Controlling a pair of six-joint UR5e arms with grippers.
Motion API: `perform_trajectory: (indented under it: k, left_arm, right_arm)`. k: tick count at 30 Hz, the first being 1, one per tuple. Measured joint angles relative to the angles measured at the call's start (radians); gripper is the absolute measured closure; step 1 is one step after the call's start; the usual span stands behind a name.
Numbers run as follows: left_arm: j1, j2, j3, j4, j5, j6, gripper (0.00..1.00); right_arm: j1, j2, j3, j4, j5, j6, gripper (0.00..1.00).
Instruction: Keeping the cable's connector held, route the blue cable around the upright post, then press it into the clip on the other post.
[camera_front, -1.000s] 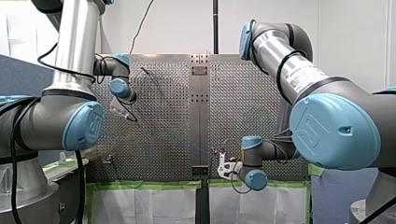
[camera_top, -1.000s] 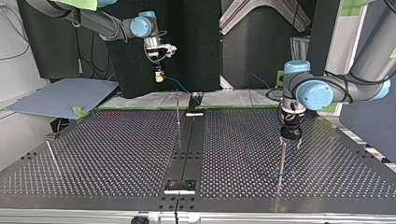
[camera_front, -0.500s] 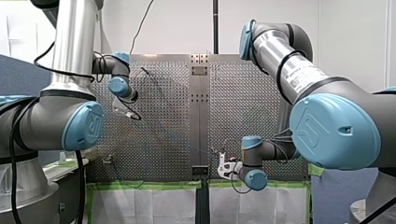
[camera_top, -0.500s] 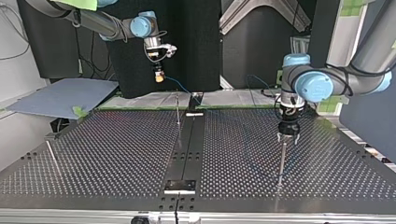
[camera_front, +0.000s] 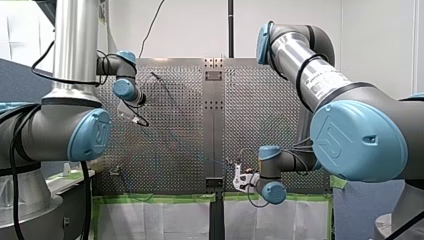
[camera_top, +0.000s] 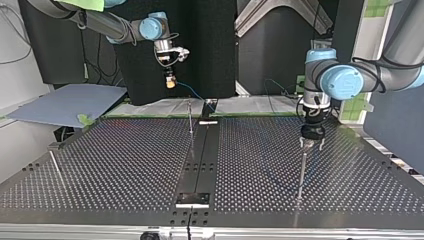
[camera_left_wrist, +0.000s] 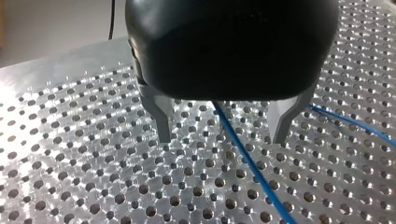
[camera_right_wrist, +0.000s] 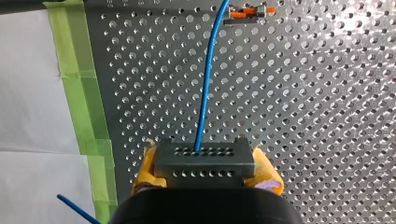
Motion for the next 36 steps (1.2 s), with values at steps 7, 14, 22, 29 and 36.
perform_trajectory:
  k: [7,14,22,29,36]
  left_arm:
    - [0.008,0.005,-0.004,0.006,-0.022,0.033,0.01]
    - [0.004,0.017,-0.006,-0.028,-0.022,0.077,0.01]
    - [0.000,0.072,-0.033,-0.053,0.002,0.101,0.01]
    - [0.001,0.130,-0.067,-0.087,0.031,0.126,0.01]
    - [0.005,0.203,-0.073,-0.139,0.031,0.195,0.01]
  right_arm:
    - [0.000,0.000,0.000,0.000,0.000,0.000,1.00]
    - [0.000,0.000,0.000,0.000,0.000,0.000,1.00]
    - [0.000,0.000,0.000,0.000,0.000,0.000,1.00]
    - [0.000,0.000,0.000,0.000,0.000,0.000,1.00]
    - [0.000,0.000,0.000,0.000,-0.001,0.000,1.00]
